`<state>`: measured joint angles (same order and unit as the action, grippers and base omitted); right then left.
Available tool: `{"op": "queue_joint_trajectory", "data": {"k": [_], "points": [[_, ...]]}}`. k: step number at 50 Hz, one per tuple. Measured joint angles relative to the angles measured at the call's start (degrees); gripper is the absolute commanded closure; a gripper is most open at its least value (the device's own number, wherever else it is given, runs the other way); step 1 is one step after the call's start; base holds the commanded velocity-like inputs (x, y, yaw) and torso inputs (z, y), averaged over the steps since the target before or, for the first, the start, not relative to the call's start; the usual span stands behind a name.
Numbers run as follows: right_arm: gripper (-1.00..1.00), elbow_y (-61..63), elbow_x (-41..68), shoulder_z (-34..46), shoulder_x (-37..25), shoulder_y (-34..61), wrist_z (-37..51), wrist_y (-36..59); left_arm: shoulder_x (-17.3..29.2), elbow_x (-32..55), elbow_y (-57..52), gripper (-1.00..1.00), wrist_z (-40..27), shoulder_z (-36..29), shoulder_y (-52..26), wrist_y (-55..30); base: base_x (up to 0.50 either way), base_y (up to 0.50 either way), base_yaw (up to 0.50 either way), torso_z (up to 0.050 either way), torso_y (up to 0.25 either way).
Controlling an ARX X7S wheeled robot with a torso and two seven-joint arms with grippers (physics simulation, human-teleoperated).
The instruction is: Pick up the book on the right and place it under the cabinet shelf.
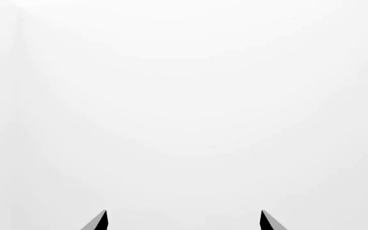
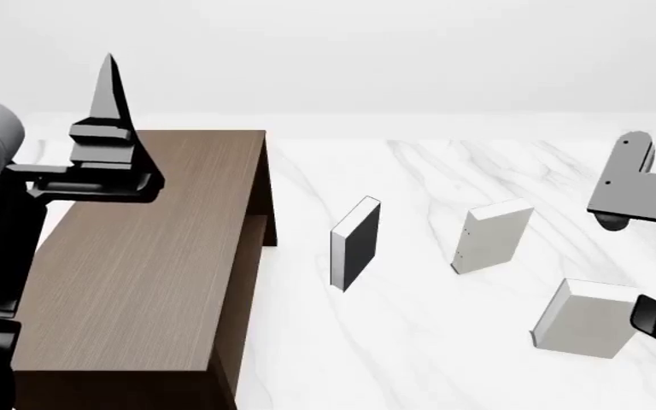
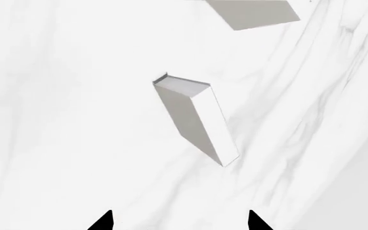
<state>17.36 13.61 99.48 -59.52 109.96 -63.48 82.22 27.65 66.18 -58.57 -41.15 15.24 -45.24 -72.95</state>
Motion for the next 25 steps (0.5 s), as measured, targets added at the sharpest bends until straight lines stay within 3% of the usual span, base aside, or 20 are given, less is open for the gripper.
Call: {"op": "queue_joint_trajectory", "data": {"k": [12,25], "points": [[-1.0,-3.46,1.07,-2.08,1.25,-5.37,3.25,-2.45,1.5,1.93,0.13,-1.0,-1.82,-0.63,0.06,1.3,0.0,0.0,0.0,0.0,0.0],[-1.0,-8.89,-0.78,-2.63,2.81,-8.5,6.73,-8.51,3.83,9.62,-0.23,-1.0,-7.44,-0.21,-2.13,1.57,0.0,0.0,0.0,0.0,0.0]]}}
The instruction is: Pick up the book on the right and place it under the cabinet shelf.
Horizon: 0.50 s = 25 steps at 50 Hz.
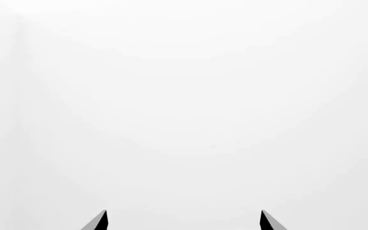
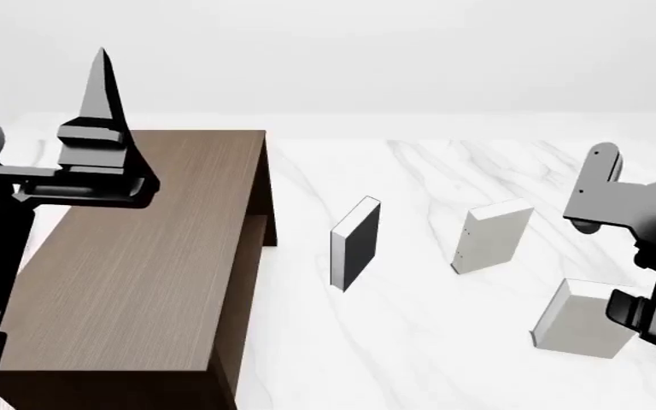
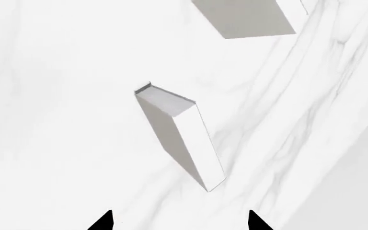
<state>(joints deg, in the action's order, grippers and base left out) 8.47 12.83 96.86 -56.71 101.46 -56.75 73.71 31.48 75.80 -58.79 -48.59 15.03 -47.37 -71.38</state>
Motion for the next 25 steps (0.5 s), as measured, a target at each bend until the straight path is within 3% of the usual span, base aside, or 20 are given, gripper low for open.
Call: {"op": "queue_joint_trajectory", "data": {"k": [25], "points": [[-1.0,-9.08,-1.13,-2.64,2.96,-7.54,8.22,-10.2,3.54,10.21,0.02,-1.0,-8.56,-2.04,-4.68,1.17,0.0,0.0,0.0,0.0,0.0]]}}
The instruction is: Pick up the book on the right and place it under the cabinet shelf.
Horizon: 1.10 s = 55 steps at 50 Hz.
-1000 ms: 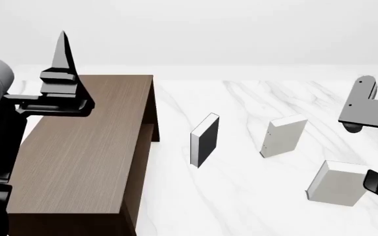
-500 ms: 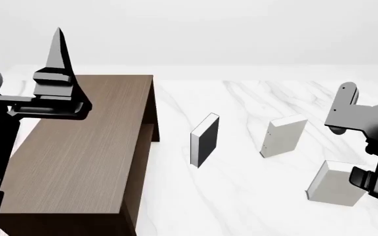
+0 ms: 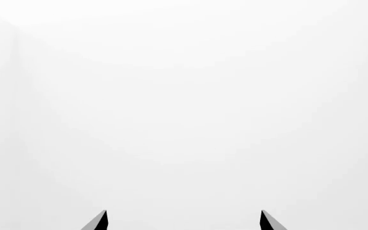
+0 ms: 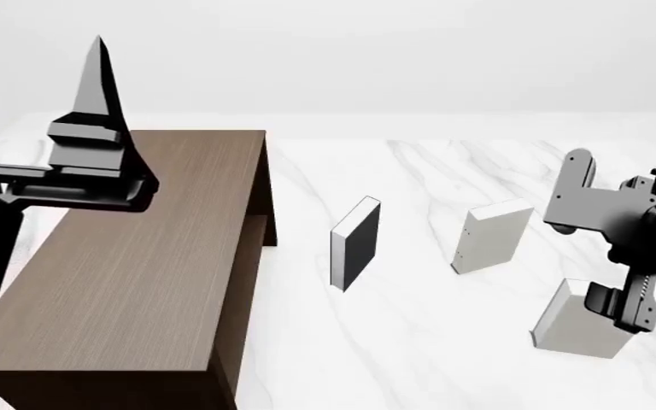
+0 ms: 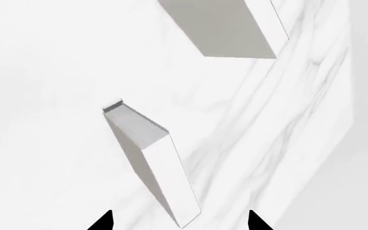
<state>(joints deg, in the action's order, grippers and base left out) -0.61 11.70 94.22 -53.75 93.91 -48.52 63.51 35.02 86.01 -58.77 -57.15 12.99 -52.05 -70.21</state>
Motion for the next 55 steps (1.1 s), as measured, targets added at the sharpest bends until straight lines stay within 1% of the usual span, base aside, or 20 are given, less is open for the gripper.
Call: {"op": "queue_joint_trajectory", "data": {"k": [8,18,33,55], "points": [[-1.0,-3.57,-0.3,-0.65,1.39,-2.17,2.18,-3.16,1.05,2.74,-0.15,-1.0,-2.41,-0.7,-1.3,0.61,0.0,0.0,0.0,0.0,0.0],[-1.0,-7.49,-0.7,-1.1,2.88,-4.47,4.31,-6.41,1.56,3.71,-0.36,-1.0,-3.35,-1.22,-1.57,1.03,0.0,0.0,0.0,0.0,0.0],[-1.0,-10.65,-0.37,-1.5,4.09,-7.47,6.16,-8.96,2.01,3.88,-0.55,-1.0,-3.74,-1.81,-1.5,1.6,0.0,0.0,0.0,0.0,0.0],[-1.0,-12.52,0.75,-2.37,4.27,-11.45,8.75,-10.42,3.2,6.43,-0.17,-1.0,-6.13,-3.76,-4.22,2.48,0.0,0.0,0.0,0.0,0.0]]}}
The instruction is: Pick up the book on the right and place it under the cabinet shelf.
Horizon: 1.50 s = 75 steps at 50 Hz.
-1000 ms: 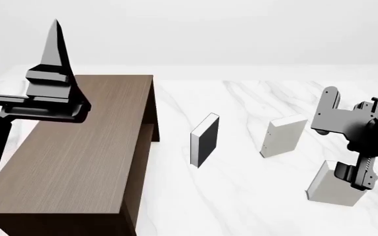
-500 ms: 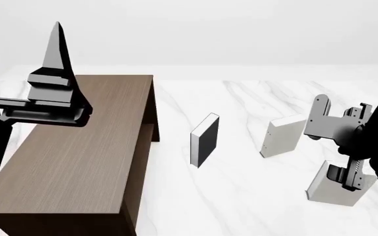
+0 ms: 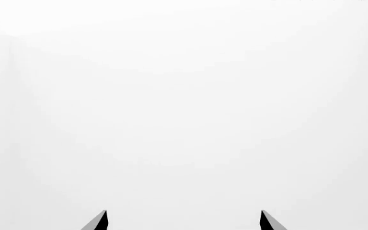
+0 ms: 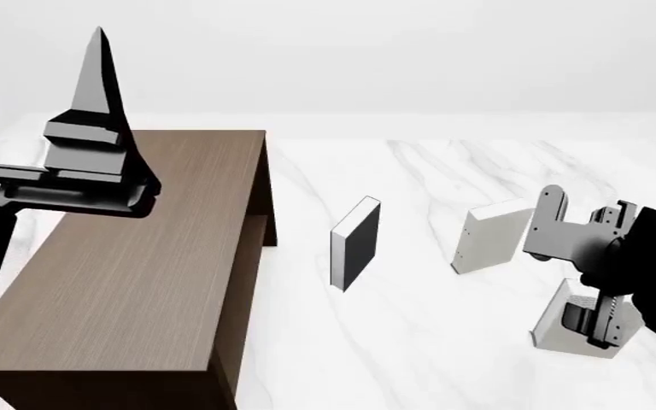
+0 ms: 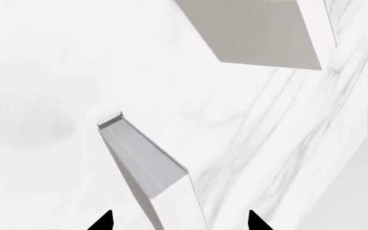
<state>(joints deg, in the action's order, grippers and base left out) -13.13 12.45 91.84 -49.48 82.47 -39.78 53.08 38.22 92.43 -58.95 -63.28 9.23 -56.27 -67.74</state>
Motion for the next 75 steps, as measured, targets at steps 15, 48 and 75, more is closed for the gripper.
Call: {"op": "queue_joint_trajectory", "data": {"k": [15,48,75], "points": [[-1.0,0.39,0.32,-0.26,-0.71,-1.69,1.51,0.46,0.77,2.59,0.62,-1.0,-2.12,-1.7,-2.96,0.53,0.0,0.0,0.0,0.0,0.0],[-1.0,-6.75,-0.02,-1.19,1.76,-6.01,5.26,-4.39,1.16,4.17,0.33,-1.0,-3.42,-3.0,-4.31,0.93,0.0,0.0,0.0,0.0,0.0],[-1.0,-7.57,-0.4,-1.09,1.68,-8.75,8.23,-2.03,1.23,5.16,0.27,-1.0,-3.93,-3.32,-5.22,0.99,0.0,0.0,0.0,0.0,0.0]]}}
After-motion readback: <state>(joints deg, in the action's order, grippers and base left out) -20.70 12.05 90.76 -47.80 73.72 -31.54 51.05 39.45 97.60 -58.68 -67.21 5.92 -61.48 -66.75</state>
